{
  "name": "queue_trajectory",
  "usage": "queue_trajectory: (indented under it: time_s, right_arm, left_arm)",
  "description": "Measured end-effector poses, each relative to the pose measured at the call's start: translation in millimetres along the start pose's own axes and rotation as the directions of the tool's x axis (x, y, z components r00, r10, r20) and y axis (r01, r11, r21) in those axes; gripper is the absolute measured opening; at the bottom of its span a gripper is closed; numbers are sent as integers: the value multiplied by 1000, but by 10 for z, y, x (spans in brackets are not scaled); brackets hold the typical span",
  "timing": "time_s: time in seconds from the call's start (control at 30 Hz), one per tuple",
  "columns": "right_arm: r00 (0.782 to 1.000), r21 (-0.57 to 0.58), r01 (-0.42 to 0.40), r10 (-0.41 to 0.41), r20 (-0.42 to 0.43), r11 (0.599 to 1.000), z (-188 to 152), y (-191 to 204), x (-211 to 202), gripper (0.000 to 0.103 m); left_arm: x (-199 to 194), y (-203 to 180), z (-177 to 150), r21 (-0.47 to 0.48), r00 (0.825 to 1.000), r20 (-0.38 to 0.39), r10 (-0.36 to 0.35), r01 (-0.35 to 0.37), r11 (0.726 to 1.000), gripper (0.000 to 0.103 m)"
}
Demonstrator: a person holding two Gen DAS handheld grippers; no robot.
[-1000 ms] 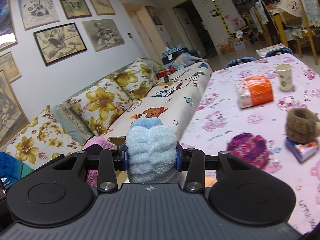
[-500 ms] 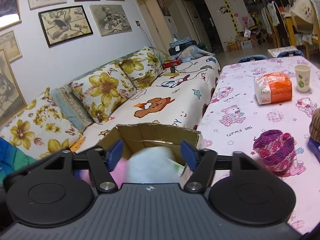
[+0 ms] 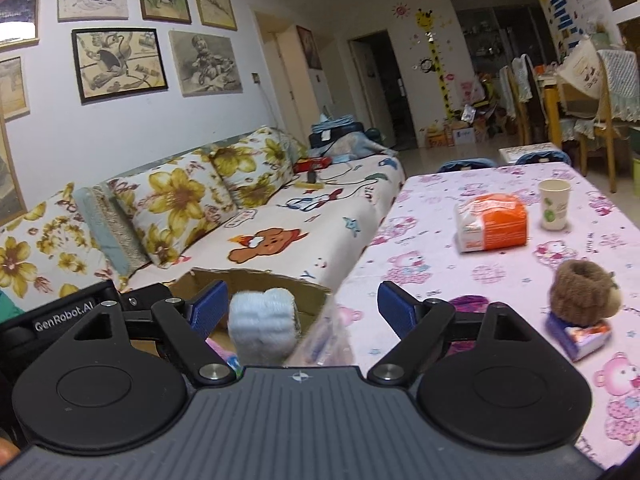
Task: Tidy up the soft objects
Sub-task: 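Carry the blue item and pink sock into the cardboard box and release both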
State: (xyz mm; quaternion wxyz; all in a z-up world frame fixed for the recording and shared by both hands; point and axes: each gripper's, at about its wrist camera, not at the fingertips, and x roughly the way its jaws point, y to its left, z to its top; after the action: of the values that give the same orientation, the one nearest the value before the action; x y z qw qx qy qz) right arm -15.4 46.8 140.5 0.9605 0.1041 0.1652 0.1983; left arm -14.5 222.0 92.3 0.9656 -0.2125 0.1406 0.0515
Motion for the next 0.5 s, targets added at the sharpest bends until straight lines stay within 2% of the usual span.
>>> queue_trajectory:
  time_s: [0.13,0.5]
  right_arm:
    - [1000,9,27,-27,-4,1000,-44,-94,-79,103]
    - [996,-16,93,-93,9,996,-138,-160,-238,103]
  left_arm:
    - [-7,-57,-11,19,1000,5,-10,10,1000,98]
    - [-72,-262,-80,112,998,36,-47,43,993,102]
